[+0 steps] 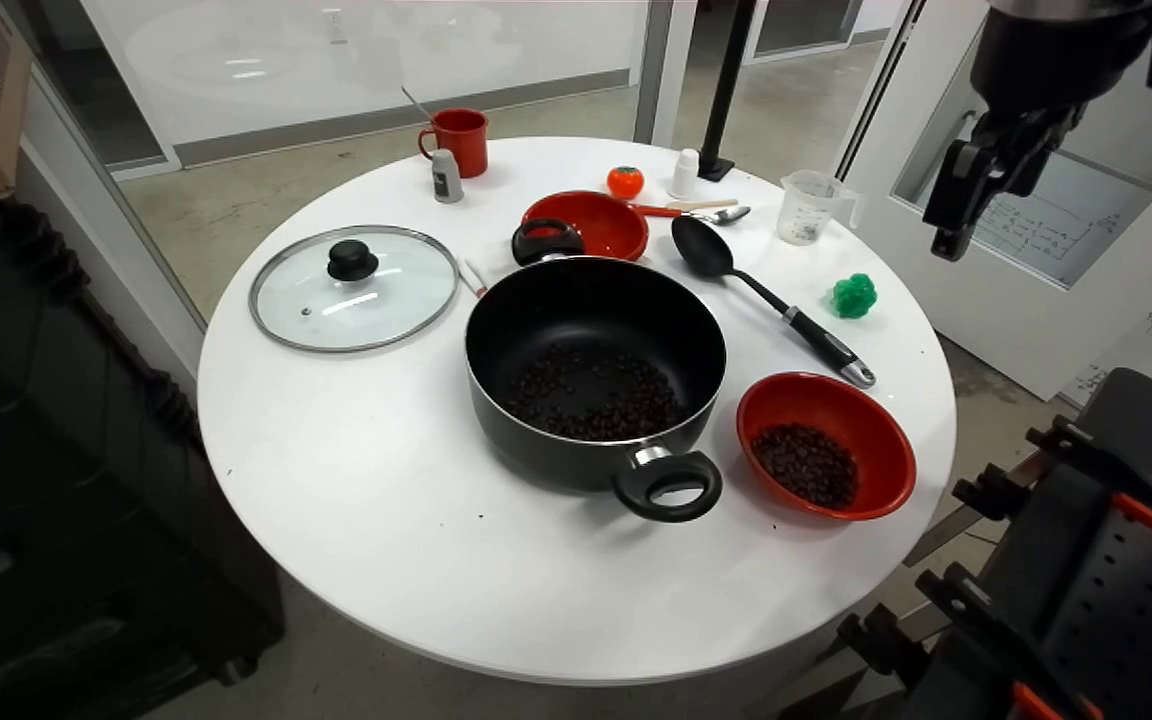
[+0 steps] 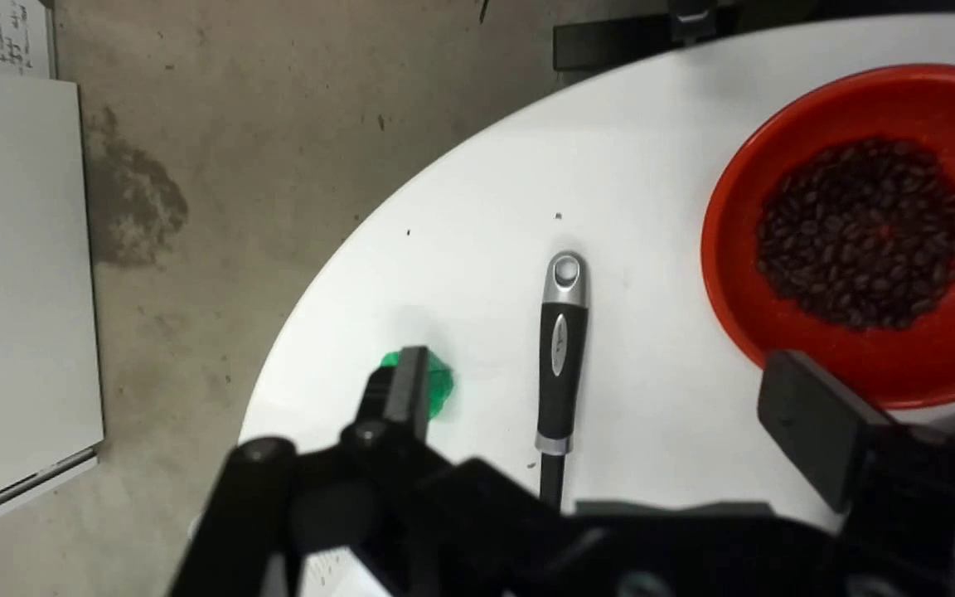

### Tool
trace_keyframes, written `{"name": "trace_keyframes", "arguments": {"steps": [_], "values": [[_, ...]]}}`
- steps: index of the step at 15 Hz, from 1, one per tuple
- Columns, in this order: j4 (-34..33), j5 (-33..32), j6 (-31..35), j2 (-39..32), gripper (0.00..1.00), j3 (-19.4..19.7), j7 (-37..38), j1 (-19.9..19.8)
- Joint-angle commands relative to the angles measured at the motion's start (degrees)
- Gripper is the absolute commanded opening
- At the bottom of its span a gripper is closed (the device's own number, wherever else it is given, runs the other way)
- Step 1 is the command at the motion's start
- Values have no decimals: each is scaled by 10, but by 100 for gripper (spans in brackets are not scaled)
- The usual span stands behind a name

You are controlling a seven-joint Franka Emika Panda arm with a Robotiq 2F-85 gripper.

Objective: Mix the things in the pot with the spoon and then put the spoon back on the table

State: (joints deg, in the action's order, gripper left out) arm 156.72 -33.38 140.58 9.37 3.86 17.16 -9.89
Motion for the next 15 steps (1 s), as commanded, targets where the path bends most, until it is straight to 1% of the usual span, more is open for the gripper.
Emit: {"name": "trace_keyframes", "arguments": {"steps": [1, 2, 5, 7, 8, 10, 11, 13, 15], "values": [[0, 17, 87, -51, 100, 32, -9, -23], [-5, 43, 108, -72, 100, 47, -47, -28], [-18, 88, 163, -128, 100, 77, -136, -39], [-36, 74, 180, -168, 100, 87, -148, -41], [-47, 54, 187, -188, 100, 91, -135, -36], [-69, 53, 190, -222, 100, 92, -124, -18], [-39, 64, 175, -178, 100, 101, -133, -21], [-46, 68, 176, -194, 100, 104, -134, -14], [-45, 67, 176, -191, 100, 106, -133, -14]]}}
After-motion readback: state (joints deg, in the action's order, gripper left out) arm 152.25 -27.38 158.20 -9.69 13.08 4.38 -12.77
